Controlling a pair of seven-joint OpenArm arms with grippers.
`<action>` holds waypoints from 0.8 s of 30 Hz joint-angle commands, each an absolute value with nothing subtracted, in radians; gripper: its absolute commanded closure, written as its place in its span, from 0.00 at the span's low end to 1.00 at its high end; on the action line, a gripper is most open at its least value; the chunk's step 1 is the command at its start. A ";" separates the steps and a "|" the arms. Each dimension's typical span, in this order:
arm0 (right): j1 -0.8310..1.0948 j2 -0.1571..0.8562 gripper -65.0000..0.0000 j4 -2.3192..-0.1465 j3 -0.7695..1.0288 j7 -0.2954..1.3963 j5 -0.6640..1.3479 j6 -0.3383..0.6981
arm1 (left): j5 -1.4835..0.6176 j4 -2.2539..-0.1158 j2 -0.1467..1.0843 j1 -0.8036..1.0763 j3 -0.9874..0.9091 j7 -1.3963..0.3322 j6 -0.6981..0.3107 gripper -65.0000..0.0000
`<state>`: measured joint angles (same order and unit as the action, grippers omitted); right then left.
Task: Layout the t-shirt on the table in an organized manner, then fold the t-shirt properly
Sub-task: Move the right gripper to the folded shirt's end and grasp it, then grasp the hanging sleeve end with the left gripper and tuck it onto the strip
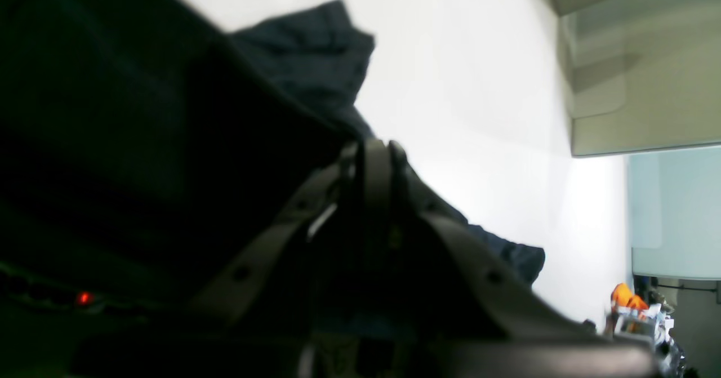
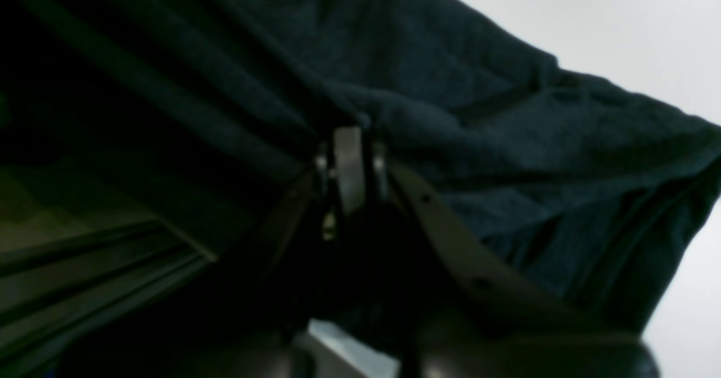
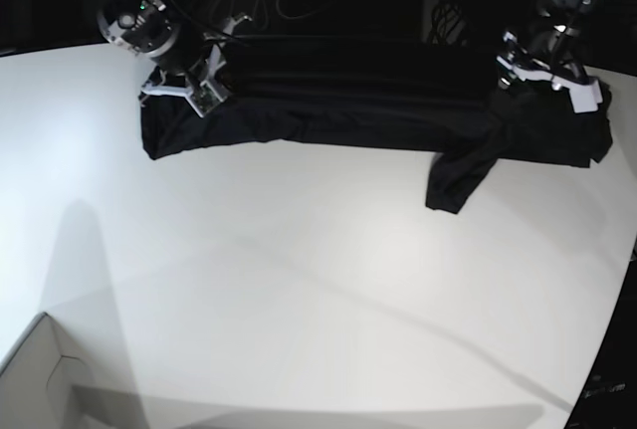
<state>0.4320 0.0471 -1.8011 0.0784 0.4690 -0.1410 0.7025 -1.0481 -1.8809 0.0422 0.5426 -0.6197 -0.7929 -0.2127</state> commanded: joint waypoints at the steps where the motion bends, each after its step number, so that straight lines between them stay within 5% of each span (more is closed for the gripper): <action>1: 0.427 0.051 1.00 -1.807 0.082 0.455 -0.137 0.698 | -1.069 -1.886 0.051 0.550 -0.624 -0.769 -0.220 0.99; 4: 0.423 0.061 1.00 -1.799 0.082 0.455 -0.137 0.698 | -1.069 -1.880 0.062 0.570 -0.625 -0.769 -0.220 0.91; 13: 0.421 0.061 1.00 -1.799 0.081 0.455 -0.136 0.698 | -1.069 -1.888 0.061 0.573 -0.631 -0.769 -0.220 0.37; 24: 0.421 0.061 1.00 -1.799 0.074 0.455 -0.136 0.698 | -1.070 -2.005 0.021 0.527 -0.731 -0.768 -0.216 0.34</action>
